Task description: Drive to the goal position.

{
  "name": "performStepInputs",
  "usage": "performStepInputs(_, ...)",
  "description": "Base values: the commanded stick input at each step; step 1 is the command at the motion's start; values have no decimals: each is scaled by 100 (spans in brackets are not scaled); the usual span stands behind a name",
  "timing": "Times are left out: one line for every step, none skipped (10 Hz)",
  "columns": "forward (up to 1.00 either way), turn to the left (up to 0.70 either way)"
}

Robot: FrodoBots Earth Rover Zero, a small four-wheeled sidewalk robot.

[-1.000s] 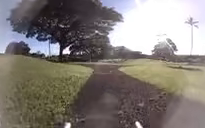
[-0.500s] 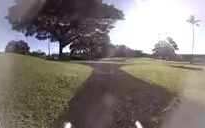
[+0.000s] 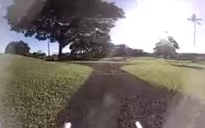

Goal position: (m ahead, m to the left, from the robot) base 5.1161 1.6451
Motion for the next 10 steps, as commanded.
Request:
performStepInputs(70, 0)
performStepInputs(70, 0)
performStepInputs(70, 0)
performStepInputs(70, 0)
performStepInputs(70, 0)
performStepInputs(70, 0)
performStepInputs(70, 0)
performStepInputs(70, 0)
performStepInputs(70, 0)
performStepInputs(70, 0)
